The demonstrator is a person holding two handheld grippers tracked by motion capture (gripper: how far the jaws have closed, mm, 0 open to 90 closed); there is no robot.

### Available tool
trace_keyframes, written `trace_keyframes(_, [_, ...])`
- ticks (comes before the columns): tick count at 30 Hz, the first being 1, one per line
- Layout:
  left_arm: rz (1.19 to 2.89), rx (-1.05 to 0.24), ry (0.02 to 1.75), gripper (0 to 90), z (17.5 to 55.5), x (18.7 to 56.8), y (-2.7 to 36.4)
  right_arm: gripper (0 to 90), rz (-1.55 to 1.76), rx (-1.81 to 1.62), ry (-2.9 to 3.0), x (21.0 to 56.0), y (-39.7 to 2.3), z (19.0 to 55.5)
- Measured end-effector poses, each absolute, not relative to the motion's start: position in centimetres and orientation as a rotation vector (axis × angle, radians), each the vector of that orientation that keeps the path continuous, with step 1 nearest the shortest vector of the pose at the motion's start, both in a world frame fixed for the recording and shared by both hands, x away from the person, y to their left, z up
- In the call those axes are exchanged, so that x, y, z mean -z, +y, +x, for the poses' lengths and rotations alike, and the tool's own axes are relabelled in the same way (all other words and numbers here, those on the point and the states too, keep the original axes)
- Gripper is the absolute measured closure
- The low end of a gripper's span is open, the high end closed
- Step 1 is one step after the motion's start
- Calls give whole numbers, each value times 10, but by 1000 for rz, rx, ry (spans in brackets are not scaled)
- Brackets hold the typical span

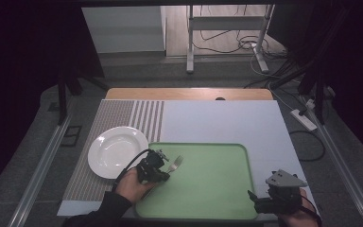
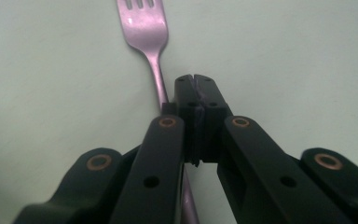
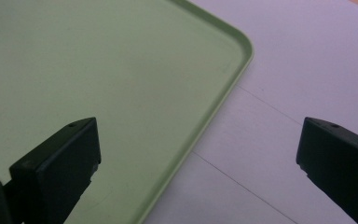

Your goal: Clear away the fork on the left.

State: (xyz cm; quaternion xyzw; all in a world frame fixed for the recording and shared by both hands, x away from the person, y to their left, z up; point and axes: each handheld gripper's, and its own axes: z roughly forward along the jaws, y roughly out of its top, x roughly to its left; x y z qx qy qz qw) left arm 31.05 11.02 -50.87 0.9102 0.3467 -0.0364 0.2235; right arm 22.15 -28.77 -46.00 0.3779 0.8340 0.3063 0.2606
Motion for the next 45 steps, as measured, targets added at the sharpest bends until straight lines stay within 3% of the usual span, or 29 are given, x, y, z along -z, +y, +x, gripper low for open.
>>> trace_keyframes(16, [2446,66,1103,888,318,509,147,0,1024,-833,2257,460,-288,221])
trace_keyframes(28, [2421,67,1087,813,317,506,153,0,1024,-835,2255,460,-288,221])
trace_keyframes(34, [2361,50,1029,676,312,497,152,0,1023,-835,2254,460,-288,221])
trace_keyframes(45, [2286,-21,941,338,307,491,156,0,1026,-833,2256,460,-288,221])
